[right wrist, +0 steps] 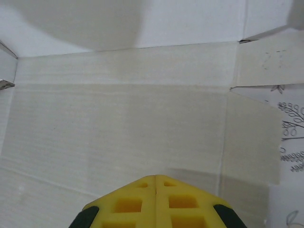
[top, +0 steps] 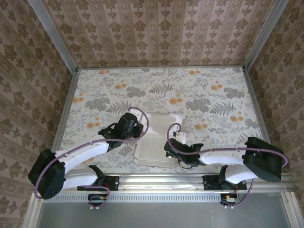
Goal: Fold the paper box
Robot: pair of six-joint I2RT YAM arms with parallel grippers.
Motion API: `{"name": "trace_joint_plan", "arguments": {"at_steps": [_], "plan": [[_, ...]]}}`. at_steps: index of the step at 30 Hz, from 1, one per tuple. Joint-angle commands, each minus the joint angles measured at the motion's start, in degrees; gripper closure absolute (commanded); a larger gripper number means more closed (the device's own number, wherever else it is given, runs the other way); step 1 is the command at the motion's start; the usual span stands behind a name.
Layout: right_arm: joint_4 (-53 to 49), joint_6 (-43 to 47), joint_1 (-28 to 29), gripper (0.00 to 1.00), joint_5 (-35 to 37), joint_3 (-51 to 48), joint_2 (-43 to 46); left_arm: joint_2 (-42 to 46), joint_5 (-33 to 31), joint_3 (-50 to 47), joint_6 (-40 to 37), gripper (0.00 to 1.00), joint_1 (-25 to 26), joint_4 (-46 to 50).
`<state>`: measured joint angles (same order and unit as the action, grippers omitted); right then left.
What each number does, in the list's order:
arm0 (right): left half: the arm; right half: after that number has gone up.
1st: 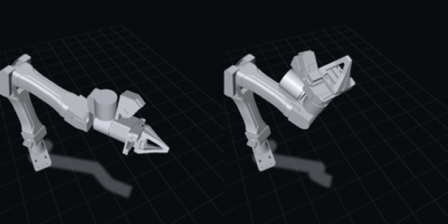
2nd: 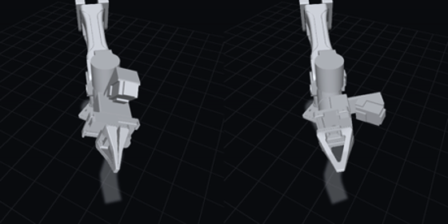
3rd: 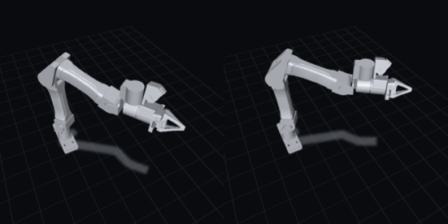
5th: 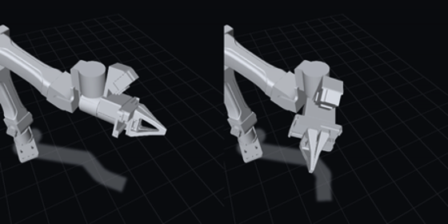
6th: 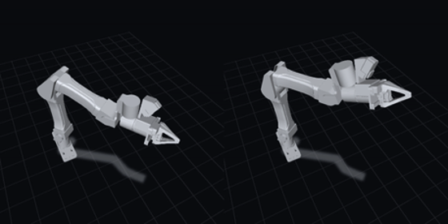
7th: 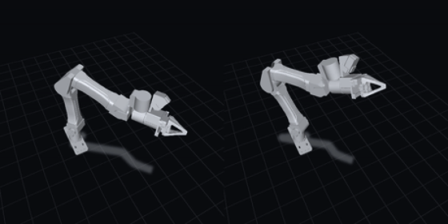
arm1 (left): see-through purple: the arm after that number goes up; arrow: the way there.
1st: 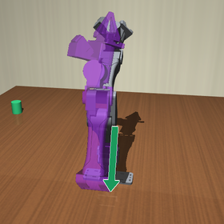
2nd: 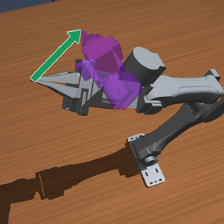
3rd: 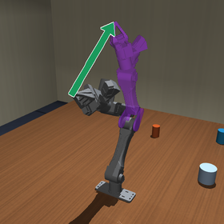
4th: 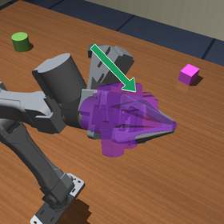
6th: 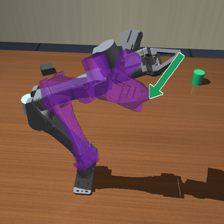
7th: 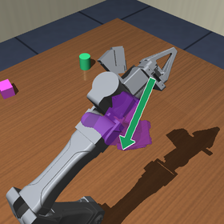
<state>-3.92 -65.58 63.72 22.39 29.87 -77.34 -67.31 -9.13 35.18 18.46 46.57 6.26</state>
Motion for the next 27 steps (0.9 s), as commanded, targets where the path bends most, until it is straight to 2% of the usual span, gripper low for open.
{"name": "trace_joint_plan", "arguments": {"at_steps": [1,6,15,20,27], "plan": [[-1.8,-2.9,1.0,0.96,4.2,-1.8,1.6,-2.9,0.4,-2.8,2.2,1.00,1.1,7.1],[1.5,-0.1,2.2,0.97,2.8,-2.5,1.4,-3.6,-1.0,-2.1,1.6,1.00,2.4,7.5],[8.1,6.4,2.3,0.97,-5.4,-2.0,-3.8,1.4,-4.4,-1.9,1.1,1.00,3.0,14.1],[6.0,4.2,2.6,0.98,-5.0,-0.7,-7.1,1.7,-5.8,-1.5,2.0,1.00,3.3,17.3],[6.0,3.6,3.4,0.98,-4.2,-0.5,-8.0,1.5,-5.2,-2.9,4.7,1.00,4.7,17.0]]}}
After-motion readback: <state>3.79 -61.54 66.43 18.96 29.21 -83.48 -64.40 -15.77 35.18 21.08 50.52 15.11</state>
